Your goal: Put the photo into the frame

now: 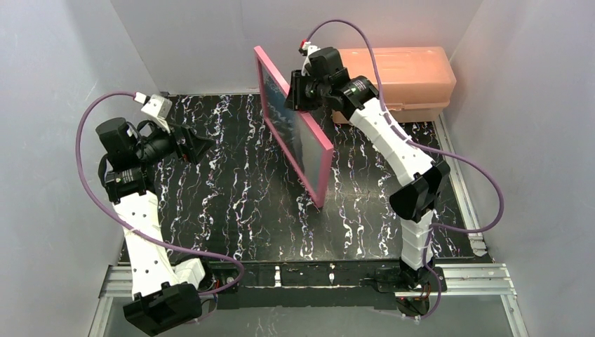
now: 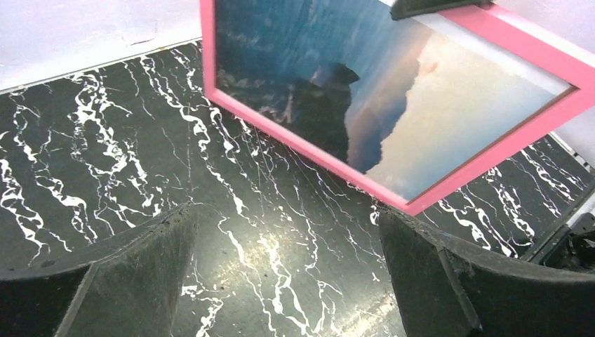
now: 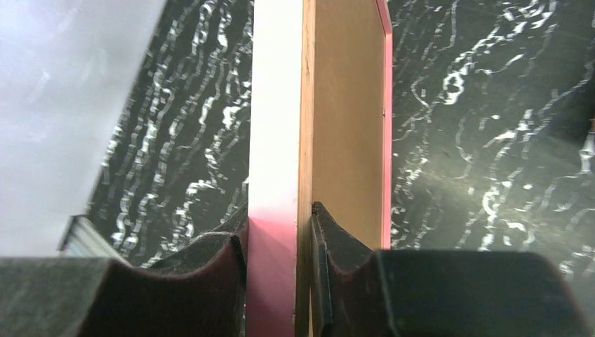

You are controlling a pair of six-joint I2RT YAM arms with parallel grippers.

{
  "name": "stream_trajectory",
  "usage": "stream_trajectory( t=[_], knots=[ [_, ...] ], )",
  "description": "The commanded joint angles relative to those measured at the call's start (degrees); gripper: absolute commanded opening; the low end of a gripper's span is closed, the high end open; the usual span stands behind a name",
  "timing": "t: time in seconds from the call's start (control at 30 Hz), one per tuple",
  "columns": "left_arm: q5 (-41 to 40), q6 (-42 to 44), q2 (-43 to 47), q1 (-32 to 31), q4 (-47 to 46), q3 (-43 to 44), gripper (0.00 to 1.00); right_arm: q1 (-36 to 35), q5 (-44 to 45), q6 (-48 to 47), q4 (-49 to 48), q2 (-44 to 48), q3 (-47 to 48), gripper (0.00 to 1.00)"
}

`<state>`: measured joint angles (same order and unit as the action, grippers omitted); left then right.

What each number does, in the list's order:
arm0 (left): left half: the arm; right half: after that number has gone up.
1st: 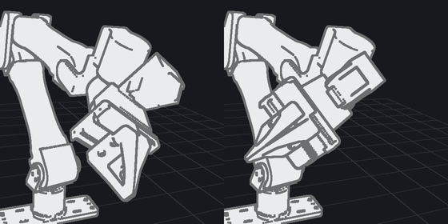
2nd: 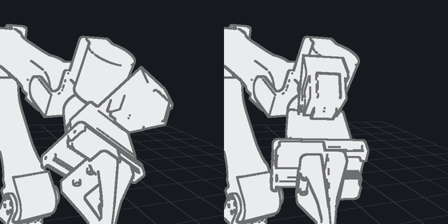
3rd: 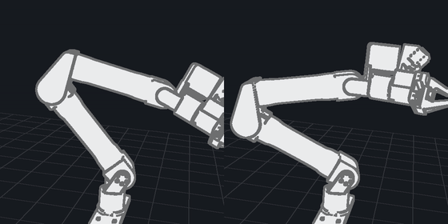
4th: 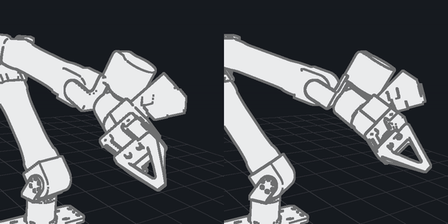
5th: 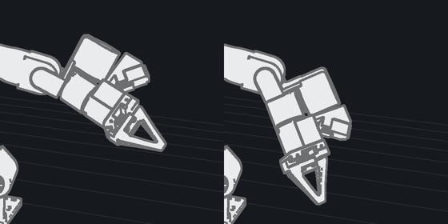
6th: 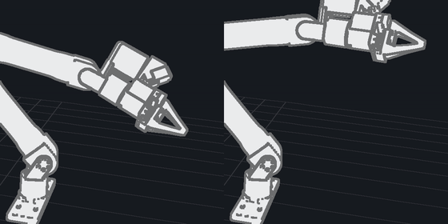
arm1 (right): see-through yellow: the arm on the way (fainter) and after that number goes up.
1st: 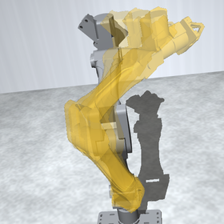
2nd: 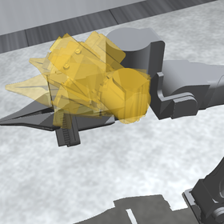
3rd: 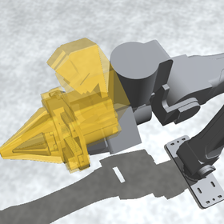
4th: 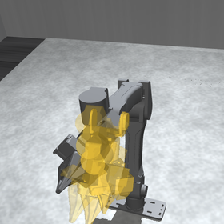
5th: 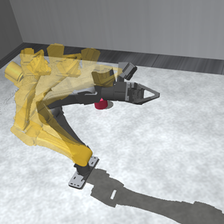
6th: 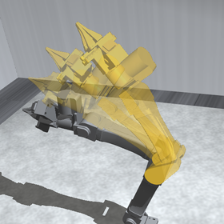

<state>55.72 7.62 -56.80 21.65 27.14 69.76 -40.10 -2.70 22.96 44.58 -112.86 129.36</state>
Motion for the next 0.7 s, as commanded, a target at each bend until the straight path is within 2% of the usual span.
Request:
stream_trajectory(
  t=[0.0, 0.2, 0.3, 0.4, 0.53, 0.67],
  knots=[
    [3.8, -1.3, 2.1, 0.3, -0.1, -1.1, 0.98, 2.2, -12.7, 11.1, -6.0, -2.6, 2.1, 0.01],
    [4.9, -2.7, 1.8, 0.3, -1.3, -1.6, 0.99, 7.0, -15.7, 11.2, -5.7, -3.3, -0.1, 0.01],
    [4.3, -2.1, 1.5, 0.3, -1.2, -2.0, 0.99, 7.0, -15.3, 11.0, -7.6, -0.3, -6.2, 0.01],
    [3.0, 0.0, 0.4, 0.3, 0.1, -2.1, 0.99, 7.0, -13.9, 11.6, -13.1, 5.8, -17.6, 0.01],
    [0.4, 4.8, -3.8, 0.3, 6.2, -0.3, 0.98, 7.3, -11.6, 15.7, -28.7, 16.7, -39.5, 0.03],
    [-2.2, 11.6, -7.0, 0.3, 11.6, 0.3, 0.99, 7.4, -11.9, 19.1, -39.3, 23.9, -54.3, 0.03]
  ],
)
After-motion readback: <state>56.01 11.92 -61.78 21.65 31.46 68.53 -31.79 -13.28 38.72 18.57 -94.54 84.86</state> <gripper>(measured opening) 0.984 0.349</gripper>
